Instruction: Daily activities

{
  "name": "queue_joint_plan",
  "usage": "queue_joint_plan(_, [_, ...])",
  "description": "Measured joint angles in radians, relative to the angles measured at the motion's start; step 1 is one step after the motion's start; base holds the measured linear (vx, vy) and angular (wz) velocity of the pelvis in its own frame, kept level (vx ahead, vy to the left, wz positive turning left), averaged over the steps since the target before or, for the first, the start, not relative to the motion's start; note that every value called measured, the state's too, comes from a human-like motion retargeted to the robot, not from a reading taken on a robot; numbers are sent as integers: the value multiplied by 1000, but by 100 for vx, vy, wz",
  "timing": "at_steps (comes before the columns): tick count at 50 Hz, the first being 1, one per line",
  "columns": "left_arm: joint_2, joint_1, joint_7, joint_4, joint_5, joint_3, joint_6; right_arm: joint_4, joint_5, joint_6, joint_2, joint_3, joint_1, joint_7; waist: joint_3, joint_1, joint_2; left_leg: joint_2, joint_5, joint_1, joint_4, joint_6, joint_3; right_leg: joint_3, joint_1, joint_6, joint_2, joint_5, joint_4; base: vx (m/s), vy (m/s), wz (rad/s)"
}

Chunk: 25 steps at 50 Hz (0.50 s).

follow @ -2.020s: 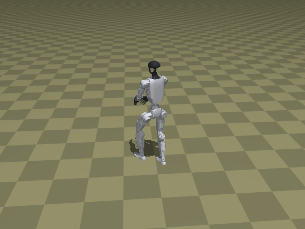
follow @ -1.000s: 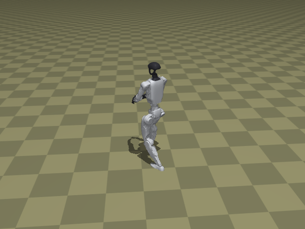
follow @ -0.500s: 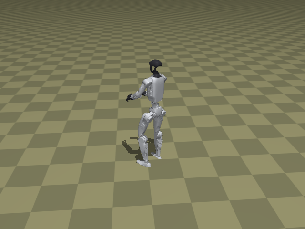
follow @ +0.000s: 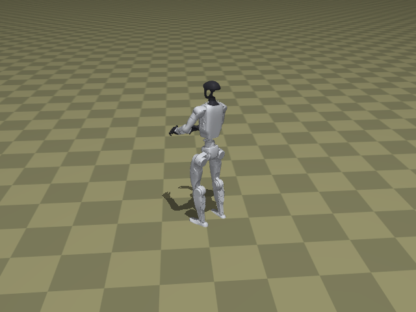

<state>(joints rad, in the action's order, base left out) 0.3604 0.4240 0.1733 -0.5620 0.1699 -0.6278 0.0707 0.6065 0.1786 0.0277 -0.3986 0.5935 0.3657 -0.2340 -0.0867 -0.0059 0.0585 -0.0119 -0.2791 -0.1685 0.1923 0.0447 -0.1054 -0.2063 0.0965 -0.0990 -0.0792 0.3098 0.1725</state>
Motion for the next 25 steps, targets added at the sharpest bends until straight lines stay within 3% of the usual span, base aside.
queue_joint_plan(25, [105, 122, -84, 215, 272, -17, -1, -302, 63, 22, -141, -27, 78, 89, 6, -51, 30, 1, -26, -2, -4, -19, -26, 6, 26, 11, -7, 24, 36, 0, 0, 0])
